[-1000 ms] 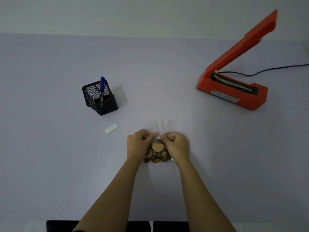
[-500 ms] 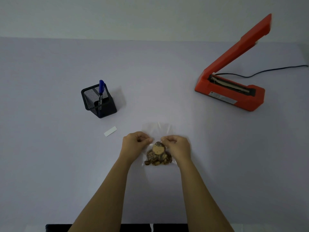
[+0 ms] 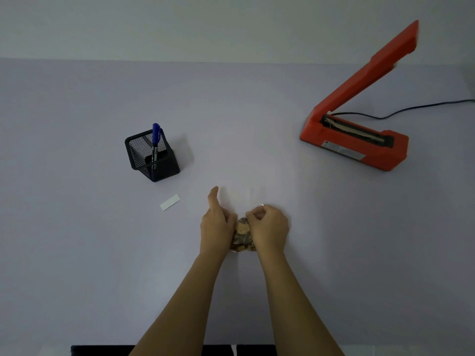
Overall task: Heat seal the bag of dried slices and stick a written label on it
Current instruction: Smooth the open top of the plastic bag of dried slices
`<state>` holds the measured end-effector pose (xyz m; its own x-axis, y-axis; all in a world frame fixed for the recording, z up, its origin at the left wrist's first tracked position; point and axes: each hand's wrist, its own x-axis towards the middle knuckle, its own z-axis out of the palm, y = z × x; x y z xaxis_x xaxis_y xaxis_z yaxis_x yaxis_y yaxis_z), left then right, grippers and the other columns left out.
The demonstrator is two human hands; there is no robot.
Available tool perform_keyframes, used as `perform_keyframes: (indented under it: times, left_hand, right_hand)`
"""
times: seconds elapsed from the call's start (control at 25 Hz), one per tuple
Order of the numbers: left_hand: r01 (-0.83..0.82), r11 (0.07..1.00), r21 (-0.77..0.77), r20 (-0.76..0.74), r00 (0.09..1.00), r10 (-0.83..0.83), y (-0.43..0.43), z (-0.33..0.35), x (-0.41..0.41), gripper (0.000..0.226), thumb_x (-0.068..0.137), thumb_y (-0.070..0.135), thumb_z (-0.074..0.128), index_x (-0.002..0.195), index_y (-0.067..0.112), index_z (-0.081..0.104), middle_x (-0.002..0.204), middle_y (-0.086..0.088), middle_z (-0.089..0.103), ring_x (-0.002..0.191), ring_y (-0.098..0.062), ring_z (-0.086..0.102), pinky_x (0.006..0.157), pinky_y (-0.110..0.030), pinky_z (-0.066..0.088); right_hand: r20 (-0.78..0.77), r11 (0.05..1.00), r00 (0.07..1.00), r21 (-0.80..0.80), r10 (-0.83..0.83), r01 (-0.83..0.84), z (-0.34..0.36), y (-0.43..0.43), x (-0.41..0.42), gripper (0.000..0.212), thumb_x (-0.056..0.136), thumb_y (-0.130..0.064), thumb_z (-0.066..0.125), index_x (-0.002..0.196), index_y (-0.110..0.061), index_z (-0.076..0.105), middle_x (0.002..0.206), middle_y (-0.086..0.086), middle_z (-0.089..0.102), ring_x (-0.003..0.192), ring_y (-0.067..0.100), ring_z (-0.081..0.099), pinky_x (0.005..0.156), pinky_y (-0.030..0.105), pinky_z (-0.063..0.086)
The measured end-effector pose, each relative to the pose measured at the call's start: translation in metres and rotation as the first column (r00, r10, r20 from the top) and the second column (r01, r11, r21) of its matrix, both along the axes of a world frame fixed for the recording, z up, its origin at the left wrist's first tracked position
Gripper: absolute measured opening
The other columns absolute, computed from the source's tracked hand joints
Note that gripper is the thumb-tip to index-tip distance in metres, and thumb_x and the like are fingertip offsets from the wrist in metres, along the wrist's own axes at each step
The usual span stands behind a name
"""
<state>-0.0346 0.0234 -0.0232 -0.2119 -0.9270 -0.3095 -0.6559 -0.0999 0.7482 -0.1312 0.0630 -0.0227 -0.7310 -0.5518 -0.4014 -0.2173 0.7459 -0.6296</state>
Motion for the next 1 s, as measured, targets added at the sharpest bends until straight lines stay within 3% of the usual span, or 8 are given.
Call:
perform_keyframes:
  times: [0.12, 0.2, 0.28, 0.36, 0.44, 0.52, 0.68, 1.0]
  left_hand:
    - [-0.012, 0.995, -0.103, 0.086, 0.996, 0.021, 0.000, -0.006, 0.000, 0.063, 0.078, 0.005, 0.065, 0.134, 0.010, 0.036, 0.102, -0.006, 0.048, 0.094, -0.018, 0.042, 0.084, -0.031, 0.041]
    - [0.075, 0.972, -0.224, 0.174, 0.984, -0.036, -0.002, -0.007, -0.003, 0.036, 0.077, 0.002, 0.066, 0.112, 0.007, 0.057, 0.104, -0.010, 0.048, 0.094, -0.021, 0.038, 0.080, -0.032, 0.043]
    - [0.242, 0.927, -0.286, 0.242, 0.955, -0.174, -0.004, -0.008, -0.006, 0.013, 0.077, -0.003, 0.064, 0.087, 0.004, 0.069, 0.090, -0.014, 0.057, 0.085, -0.028, 0.049, 0.069, -0.034, 0.047]
    - [0.329, 0.922, -0.203, 0.280, 0.922, -0.267, -0.009, -0.006, -0.008, 0.015, 0.082, 0.000, 0.058, 0.086, 0.004, 0.073, 0.089, -0.013, 0.063, 0.085, -0.028, 0.054, 0.069, -0.030, 0.045]
    - [0.291, 0.951, -0.107, 0.262, 0.931, -0.255, -0.014, -0.003, -0.010, 0.019, 0.084, 0.007, 0.054, 0.090, 0.006, 0.072, 0.095, -0.010, 0.065, 0.087, -0.025, 0.058, 0.075, -0.030, 0.047]
    - [0.251, 0.967, -0.050, 0.254, 0.939, -0.231, -0.017, -0.001, -0.012, 0.018, 0.083, 0.014, 0.054, 0.090, 0.008, 0.070, 0.095, -0.008, 0.067, 0.087, -0.022, 0.059, 0.077, -0.030, 0.048]
    - [0.240, 0.971, 0.001, 0.272, 0.934, -0.231, -0.020, -0.003, -0.012, 0.015, 0.083, 0.022, 0.060, 0.087, 0.011, 0.069, 0.094, -0.007, 0.067, 0.087, -0.020, 0.060, 0.078, -0.032, 0.051]
    - [0.320, 0.947, -0.017, 0.361, 0.886, -0.292, -0.028, 0.000, -0.009, 0.018, 0.088, 0.018, 0.058, 0.093, 0.005, 0.070, 0.097, -0.010, 0.065, 0.089, -0.024, 0.060, 0.076, -0.027, 0.047]
  right_hand:
    - [-0.075, 0.995, 0.997, 0.100, 0.020, -0.013, 0.005, -0.001, -0.008, 0.061, 0.070, -0.032, 0.076, 0.119, -0.015, 0.045, 0.115, 0.007, 0.049, 0.107, 0.026, 0.049, 0.073, 0.029, 0.039]
    - [-0.197, 0.982, 0.972, 0.162, 0.128, -0.096, 0.008, -0.004, -0.012, 0.071, 0.066, -0.036, 0.079, 0.122, -0.019, 0.039, 0.118, 0.008, 0.046, 0.110, 0.028, 0.046, 0.083, 0.036, 0.040]
    - [-0.277, 0.963, 0.928, 0.175, 0.249, -0.206, 0.011, -0.007, -0.014, 0.060, 0.069, -0.035, 0.078, 0.115, -0.022, 0.042, 0.115, 0.005, 0.047, 0.107, 0.025, 0.044, 0.083, 0.035, 0.035]
    - [-0.312, 0.928, 0.877, 0.203, 0.365, -0.314, 0.013, -0.008, -0.015, 0.034, 0.075, -0.037, 0.072, 0.101, -0.027, 0.052, 0.108, -0.001, 0.051, 0.103, 0.022, 0.042, 0.077, 0.033, 0.027]
    - [-0.312, 0.906, 0.855, 0.233, 0.415, -0.355, 0.014, -0.008, -0.017, 0.014, 0.078, -0.041, 0.068, 0.087, -0.031, 0.063, 0.099, -0.008, 0.058, 0.099, 0.019, 0.042, 0.073, 0.032, 0.021]
    - [-0.290, 0.908, 0.868, 0.243, 0.403, -0.340, 0.013, -0.007, -0.018, 0.012, 0.079, -0.043, 0.066, 0.082, -0.031, 0.067, 0.091, -0.012, 0.064, 0.096, 0.017, 0.042, 0.070, 0.032, 0.018]
    - [-0.265, 0.907, 0.876, 0.242, 0.404, -0.345, 0.011, -0.008, -0.020, 0.014, 0.082, -0.043, 0.063, 0.090, -0.035, 0.070, 0.088, -0.013, 0.069, 0.098, 0.016, 0.042, 0.071, 0.032, 0.017]
    - [-0.270, 0.889, 0.863, 0.303, 0.427, -0.344, 0.011, -0.012, -0.021, 0.011, 0.083, -0.033, 0.062, 0.085, -0.037, 0.072, 0.084, -0.012, 0.070, 0.094, 0.017, 0.047, 0.073, 0.034, 0.020]
